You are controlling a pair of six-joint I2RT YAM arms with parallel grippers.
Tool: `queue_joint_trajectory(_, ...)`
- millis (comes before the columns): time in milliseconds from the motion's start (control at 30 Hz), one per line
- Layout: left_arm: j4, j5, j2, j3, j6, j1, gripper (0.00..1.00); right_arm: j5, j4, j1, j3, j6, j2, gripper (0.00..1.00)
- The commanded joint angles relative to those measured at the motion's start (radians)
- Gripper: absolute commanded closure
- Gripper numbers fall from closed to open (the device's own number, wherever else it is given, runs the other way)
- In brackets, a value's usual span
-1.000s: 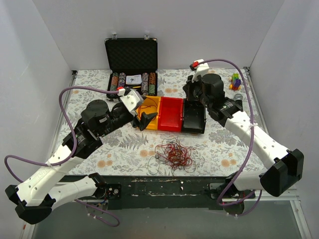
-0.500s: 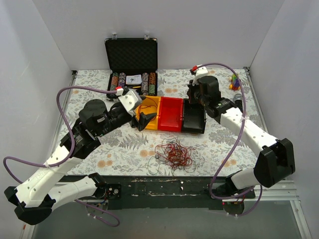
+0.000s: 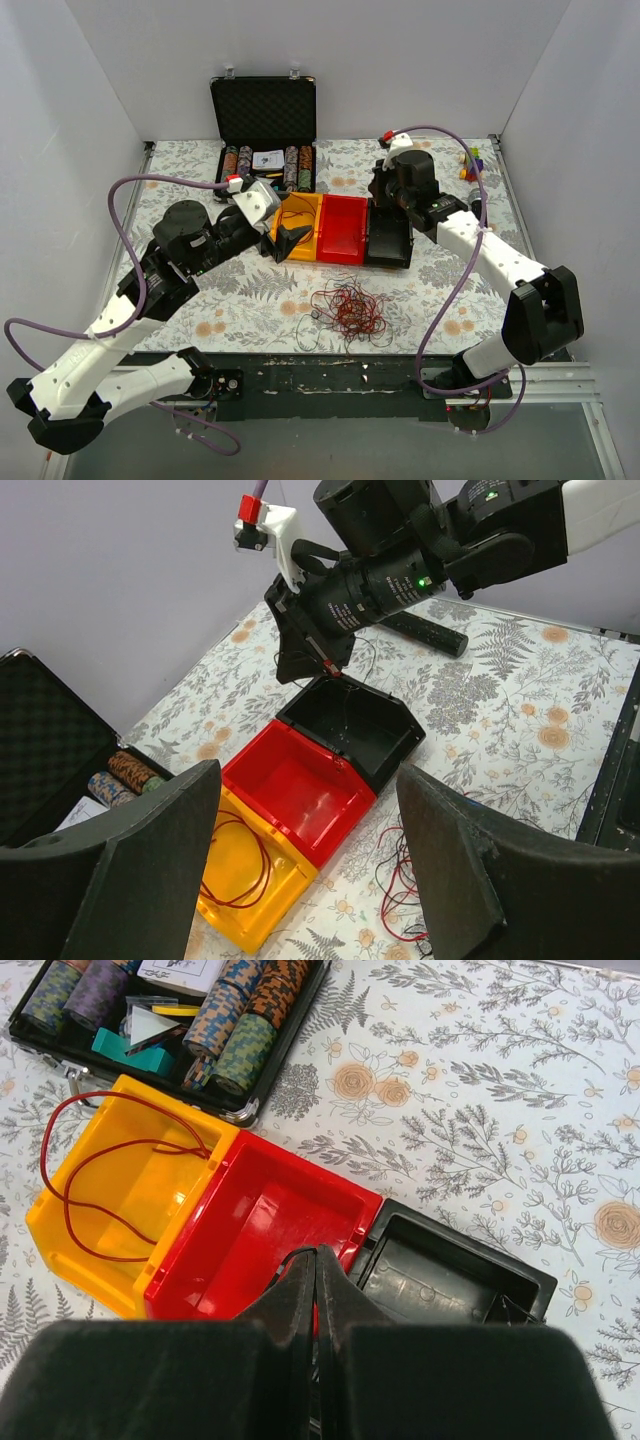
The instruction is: Untangle the cables
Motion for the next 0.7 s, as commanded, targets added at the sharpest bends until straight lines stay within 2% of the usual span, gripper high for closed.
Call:
queue_joint_trajectory(0, -0.009, 0.004, -0.021, 0.016, 0.016, 0.009, 0.29, -0.023, 0.032, -0.015, 0.035, 0.047, 0.007, 0.99)
queue_joint_trajectory(333, -0.014, 0.007, -0.026, 0.016, 0.022, 0.012, 0.29, -0.063, 0.116, -0.096, -0.083, 0.146, -0.025, 0.99)
queue_joint_trajectory(667, -0.012, 0.015, -0.023, 0.006, 0.016, 0.013, 0.29, -0.17, 0.152, -0.11, -0.094, 0.226, 0.03, 0.99)
